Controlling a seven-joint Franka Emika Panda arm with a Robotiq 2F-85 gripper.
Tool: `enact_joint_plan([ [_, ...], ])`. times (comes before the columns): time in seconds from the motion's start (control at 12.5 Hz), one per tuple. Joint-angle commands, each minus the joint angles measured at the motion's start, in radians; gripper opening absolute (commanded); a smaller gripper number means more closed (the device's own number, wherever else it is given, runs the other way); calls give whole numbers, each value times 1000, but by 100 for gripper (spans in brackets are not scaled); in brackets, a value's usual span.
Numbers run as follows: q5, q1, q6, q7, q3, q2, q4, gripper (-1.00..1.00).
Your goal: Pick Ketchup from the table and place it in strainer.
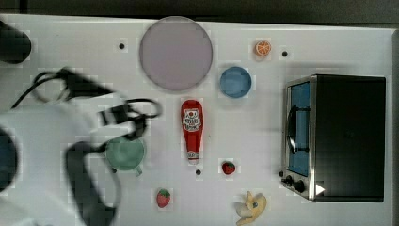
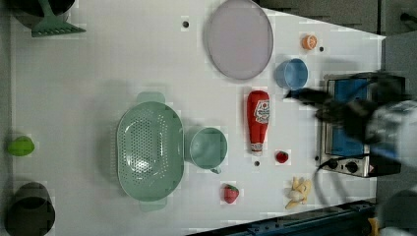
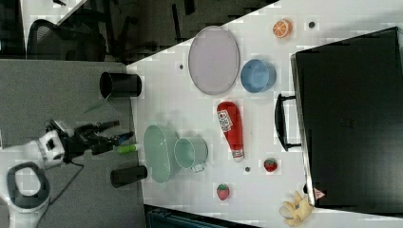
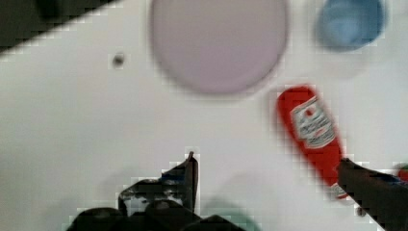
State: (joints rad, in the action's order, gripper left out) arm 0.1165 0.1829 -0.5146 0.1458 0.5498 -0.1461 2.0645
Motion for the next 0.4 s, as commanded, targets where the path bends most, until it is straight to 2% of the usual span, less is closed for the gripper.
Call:
enact_joint_plan([
  [0.08,-99,54,107,22,-157,-35,-7,100],
  [0.16,-158,54,143,14,-201,-48,-14,100],
  [0.4,-178,54,223,-154,-298,-56,-82,100],
])
